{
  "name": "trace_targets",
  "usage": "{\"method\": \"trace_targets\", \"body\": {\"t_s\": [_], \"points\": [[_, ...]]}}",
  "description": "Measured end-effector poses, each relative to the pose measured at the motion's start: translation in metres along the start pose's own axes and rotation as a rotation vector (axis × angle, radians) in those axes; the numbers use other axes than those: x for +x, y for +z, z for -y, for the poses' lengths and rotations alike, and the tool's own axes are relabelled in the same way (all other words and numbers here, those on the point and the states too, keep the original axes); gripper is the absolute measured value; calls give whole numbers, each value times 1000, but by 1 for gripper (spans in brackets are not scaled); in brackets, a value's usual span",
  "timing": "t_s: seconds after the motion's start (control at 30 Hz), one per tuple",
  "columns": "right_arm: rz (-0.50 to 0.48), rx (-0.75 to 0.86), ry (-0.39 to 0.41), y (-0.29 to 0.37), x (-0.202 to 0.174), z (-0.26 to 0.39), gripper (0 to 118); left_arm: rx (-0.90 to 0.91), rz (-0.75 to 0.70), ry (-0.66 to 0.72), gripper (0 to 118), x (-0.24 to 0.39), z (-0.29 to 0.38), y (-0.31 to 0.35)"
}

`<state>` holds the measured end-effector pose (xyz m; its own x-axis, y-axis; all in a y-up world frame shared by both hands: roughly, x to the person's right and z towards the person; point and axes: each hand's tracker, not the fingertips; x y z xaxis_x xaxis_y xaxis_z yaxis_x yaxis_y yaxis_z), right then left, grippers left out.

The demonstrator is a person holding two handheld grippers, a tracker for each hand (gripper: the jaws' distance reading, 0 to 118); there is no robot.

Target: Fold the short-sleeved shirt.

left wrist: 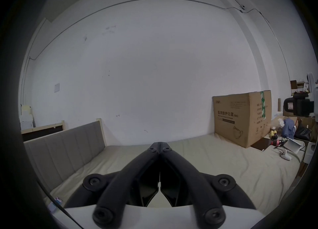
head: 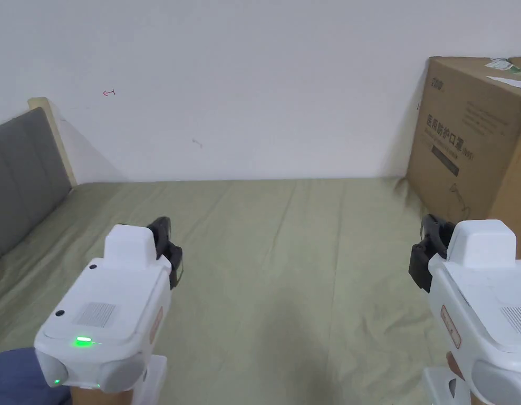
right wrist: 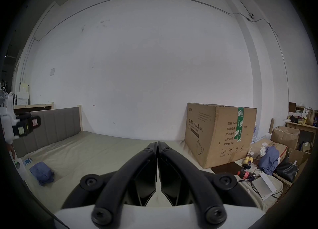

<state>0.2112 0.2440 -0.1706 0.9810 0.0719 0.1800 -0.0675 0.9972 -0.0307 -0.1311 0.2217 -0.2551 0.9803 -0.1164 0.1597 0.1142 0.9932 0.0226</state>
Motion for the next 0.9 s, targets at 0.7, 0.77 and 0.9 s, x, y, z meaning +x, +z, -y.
{"method": "trace_targets", "body": {"t_s": [0.7, 0.77, 0.9], "points": [[-16, -6, -1, -2, -9, 2, 0, -15, -14, 32, 0, -6, 7, -3], [-16, -5, 0, -2, -10, 2, 0, -15, -17, 31, 0, -6, 7, -3], [-18, -6, 2, -3, -12, 1, 0, -15, -18, 33, 0, -8, 7, -4]]}}
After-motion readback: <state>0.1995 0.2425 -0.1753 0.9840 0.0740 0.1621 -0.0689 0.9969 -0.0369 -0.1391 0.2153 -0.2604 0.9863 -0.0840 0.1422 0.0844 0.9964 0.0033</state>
